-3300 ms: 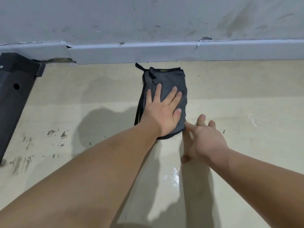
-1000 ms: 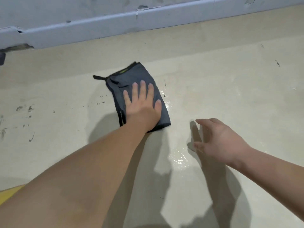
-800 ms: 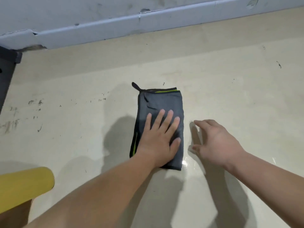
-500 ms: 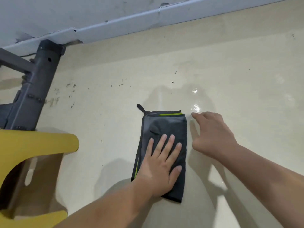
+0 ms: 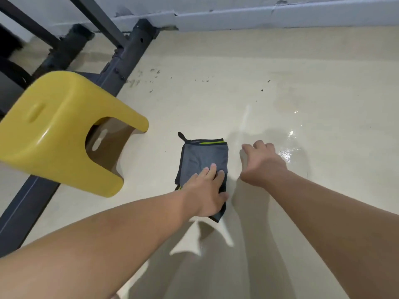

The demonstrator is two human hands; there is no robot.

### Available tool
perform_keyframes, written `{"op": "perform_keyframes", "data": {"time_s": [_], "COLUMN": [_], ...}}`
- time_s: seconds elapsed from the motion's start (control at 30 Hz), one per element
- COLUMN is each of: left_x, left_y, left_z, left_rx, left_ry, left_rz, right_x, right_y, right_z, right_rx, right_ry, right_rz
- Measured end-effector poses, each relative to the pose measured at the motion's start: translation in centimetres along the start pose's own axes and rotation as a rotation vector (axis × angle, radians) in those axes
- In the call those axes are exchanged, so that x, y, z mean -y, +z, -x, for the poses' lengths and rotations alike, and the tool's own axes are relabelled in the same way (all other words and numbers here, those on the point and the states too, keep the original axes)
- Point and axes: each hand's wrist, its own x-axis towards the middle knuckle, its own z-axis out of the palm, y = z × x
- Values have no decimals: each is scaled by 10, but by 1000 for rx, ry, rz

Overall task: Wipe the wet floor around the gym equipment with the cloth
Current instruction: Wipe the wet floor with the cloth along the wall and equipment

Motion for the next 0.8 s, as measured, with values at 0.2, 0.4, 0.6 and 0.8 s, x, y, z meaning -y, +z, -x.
{"op": "perform_keyframes", "data": {"time_s": [0.2, 0.4, 0.6, 0.8], "left_x": [19, 79, 126, 147], "left_y": [5, -19, 24, 125], "left_z": [-63, -120, -109, -26], "left_rx": [-54, -158, -450, -556], "left_ry": [16, 47, -28, 270], "left_rz": [-60, 130, 81, -15], "right_x": [11, 43, 89, 115], "right_y": [18, 38, 69, 69], "right_z": [9, 25, 29, 15], "right_rx": [-6, -47, -9, 63], "right_ry": [142, 108, 106, 205], "right_rz": [31, -59, -17, 33]}}
